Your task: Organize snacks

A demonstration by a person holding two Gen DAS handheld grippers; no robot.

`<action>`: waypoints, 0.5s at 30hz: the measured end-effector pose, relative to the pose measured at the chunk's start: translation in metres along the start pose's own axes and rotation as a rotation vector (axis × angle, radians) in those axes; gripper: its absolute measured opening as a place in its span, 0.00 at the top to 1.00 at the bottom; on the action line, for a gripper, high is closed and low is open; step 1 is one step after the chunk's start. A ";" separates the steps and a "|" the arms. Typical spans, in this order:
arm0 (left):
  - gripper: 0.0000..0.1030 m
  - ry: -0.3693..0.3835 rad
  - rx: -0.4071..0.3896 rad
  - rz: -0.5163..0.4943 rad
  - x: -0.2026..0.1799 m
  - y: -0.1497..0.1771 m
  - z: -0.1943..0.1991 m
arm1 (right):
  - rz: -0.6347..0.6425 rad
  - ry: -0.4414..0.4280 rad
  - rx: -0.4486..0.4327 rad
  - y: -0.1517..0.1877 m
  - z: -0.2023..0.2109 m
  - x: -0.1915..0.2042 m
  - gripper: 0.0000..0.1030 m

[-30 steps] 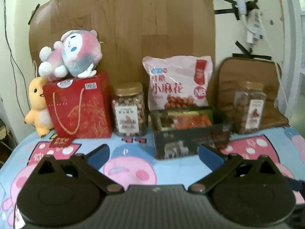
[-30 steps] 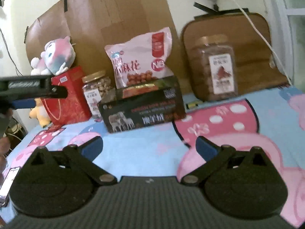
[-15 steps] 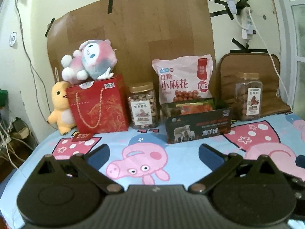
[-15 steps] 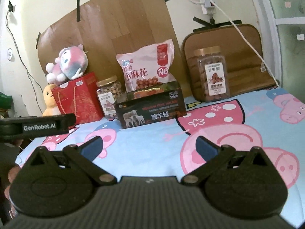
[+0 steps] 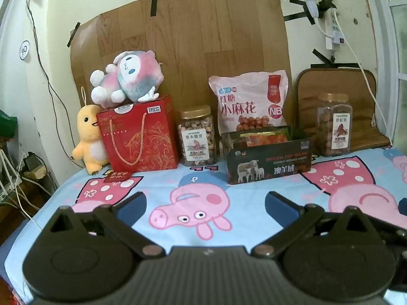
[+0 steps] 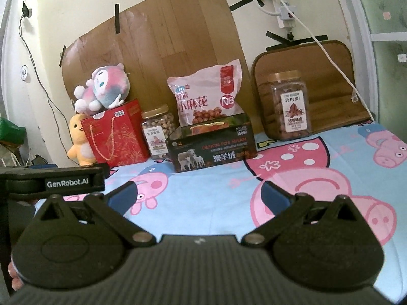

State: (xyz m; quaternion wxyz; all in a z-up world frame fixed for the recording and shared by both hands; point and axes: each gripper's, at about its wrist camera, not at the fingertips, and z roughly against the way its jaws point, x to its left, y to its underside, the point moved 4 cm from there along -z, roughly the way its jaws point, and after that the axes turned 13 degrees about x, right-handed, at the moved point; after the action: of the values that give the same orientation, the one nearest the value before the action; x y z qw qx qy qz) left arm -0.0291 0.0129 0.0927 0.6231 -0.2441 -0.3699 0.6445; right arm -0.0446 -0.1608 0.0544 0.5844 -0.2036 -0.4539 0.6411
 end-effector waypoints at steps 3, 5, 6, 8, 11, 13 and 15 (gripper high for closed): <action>0.00 0.000 0.003 -0.008 -0.002 0.000 -0.001 | -0.003 -0.002 0.000 0.000 0.001 0.000 0.00; 0.00 -0.001 0.004 -0.010 -0.003 0.000 -0.001 | -0.002 -0.001 0.000 0.000 0.001 0.000 0.00; 0.00 0.000 0.005 -0.012 -0.003 0.000 -0.001 | -0.002 -0.001 0.000 0.000 0.001 0.000 0.00; 0.00 -0.001 0.006 -0.013 -0.003 0.000 -0.002 | -0.005 0.001 0.000 0.000 0.001 0.000 0.00; 0.00 -0.003 0.007 -0.014 -0.004 0.000 -0.002 | -0.012 0.001 0.001 -0.001 0.001 -0.002 0.00; 0.00 -0.001 0.007 -0.014 -0.004 0.000 -0.002 | -0.013 0.001 0.000 -0.001 0.002 -0.002 0.00; 0.00 -0.001 0.007 -0.014 -0.004 0.000 -0.002 | -0.011 0.001 -0.001 -0.001 0.002 -0.002 0.00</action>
State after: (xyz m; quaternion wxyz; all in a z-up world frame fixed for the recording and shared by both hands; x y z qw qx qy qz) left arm -0.0274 0.0093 0.0909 0.6280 -0.2389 -0.3698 0.6416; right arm -0.0450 -0.1630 0.0553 0.5882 -0.2019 -0.4552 0.6373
